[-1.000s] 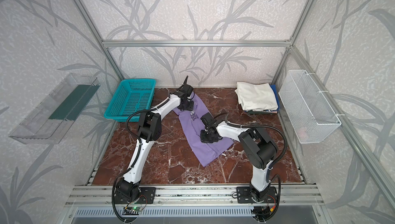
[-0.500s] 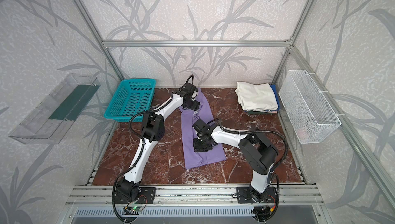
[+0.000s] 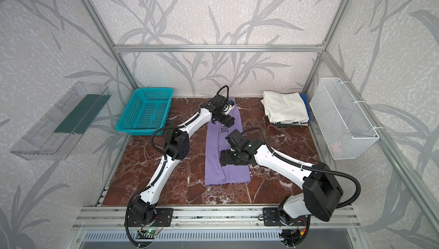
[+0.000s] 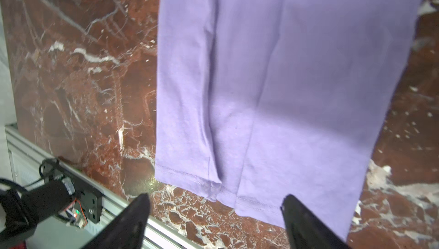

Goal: Fold and stack the t-shirts
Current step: 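Release the strip and draw both grippers back toward the robot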

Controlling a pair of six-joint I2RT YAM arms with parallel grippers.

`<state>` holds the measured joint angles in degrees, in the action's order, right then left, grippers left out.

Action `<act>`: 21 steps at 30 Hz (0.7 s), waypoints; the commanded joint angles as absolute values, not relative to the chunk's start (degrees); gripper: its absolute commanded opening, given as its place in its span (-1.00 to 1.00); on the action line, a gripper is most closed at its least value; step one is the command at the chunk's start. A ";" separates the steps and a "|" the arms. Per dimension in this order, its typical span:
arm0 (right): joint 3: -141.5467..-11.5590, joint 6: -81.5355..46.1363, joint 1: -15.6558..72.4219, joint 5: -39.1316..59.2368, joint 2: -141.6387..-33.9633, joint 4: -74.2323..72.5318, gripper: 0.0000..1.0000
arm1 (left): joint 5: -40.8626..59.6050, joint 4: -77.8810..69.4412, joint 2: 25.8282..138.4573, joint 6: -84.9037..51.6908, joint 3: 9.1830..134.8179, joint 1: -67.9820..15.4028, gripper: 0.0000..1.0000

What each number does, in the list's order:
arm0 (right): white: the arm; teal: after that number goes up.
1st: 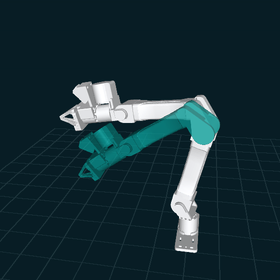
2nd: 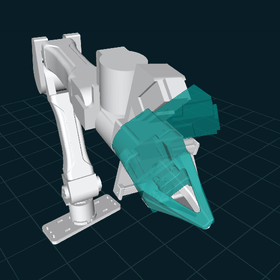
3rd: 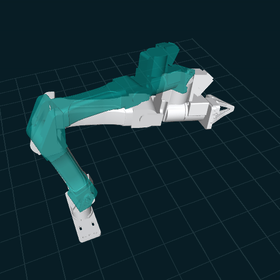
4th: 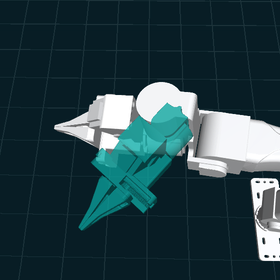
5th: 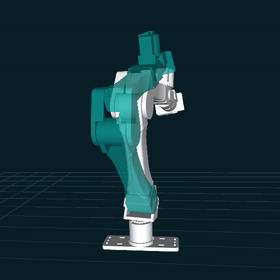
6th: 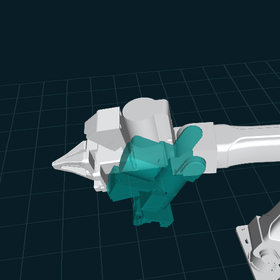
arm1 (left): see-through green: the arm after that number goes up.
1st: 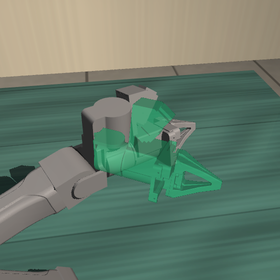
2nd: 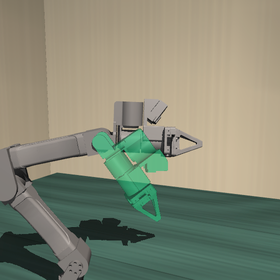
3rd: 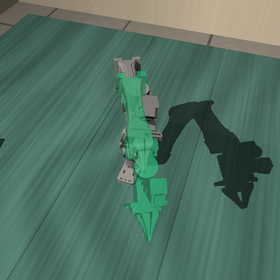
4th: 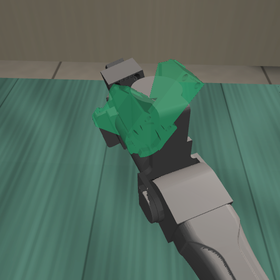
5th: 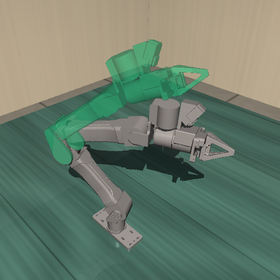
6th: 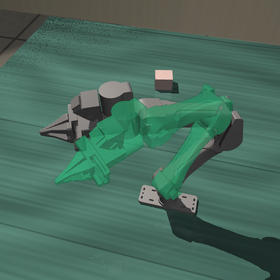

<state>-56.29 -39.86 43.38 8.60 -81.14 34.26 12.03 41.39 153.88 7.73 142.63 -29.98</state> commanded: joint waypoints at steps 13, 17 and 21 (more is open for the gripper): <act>-41.44 -43.46 37.84 2.19 -65.21 36.12 0.98 | 4.68 29.20 140.54 7.90 132.25 -30.59 0.99; -35.51 -44.99 36.63 1.56 -59.42 31.95 0.98 | 4.83 22.07 133.16 4.73 121.05 -30.74 0.98; -31.45 -45.03 34.48 2.91 -55.81 28.19 0.98 | 1.12 18.30 126.92 3.53 112.03 -31.72 0.98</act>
